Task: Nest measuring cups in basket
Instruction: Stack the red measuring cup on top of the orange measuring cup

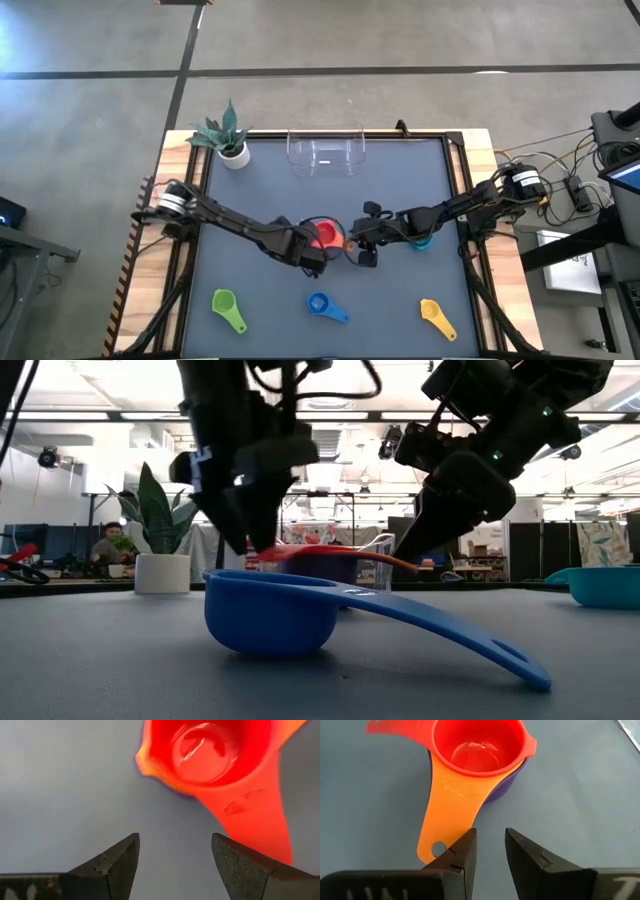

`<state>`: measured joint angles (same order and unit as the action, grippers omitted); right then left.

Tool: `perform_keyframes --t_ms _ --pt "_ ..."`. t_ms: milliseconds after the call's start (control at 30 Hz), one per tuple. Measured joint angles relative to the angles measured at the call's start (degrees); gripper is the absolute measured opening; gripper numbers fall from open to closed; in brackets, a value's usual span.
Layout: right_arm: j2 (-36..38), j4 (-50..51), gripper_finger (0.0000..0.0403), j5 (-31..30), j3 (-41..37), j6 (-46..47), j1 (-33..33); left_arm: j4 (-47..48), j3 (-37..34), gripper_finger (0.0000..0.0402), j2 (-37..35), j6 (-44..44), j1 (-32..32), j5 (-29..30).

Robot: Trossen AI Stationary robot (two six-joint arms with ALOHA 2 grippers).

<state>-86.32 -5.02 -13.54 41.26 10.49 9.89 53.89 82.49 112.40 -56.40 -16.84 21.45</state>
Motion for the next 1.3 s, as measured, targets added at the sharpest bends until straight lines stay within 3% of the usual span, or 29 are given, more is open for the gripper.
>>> perform_keyframes --t_ms 800,1300 --pt "0.0 -3.02 0.009 0.21 0.43 1.38 2.01 0.51 16.95 0.0231 11.2 9.88 1.36 0.14" --pt "8.16 3.8 0.0089 -6.26 -2.47 0.31 1.97 8.96 17.26 0.0231 9.59 10.91 1.59 6.17"
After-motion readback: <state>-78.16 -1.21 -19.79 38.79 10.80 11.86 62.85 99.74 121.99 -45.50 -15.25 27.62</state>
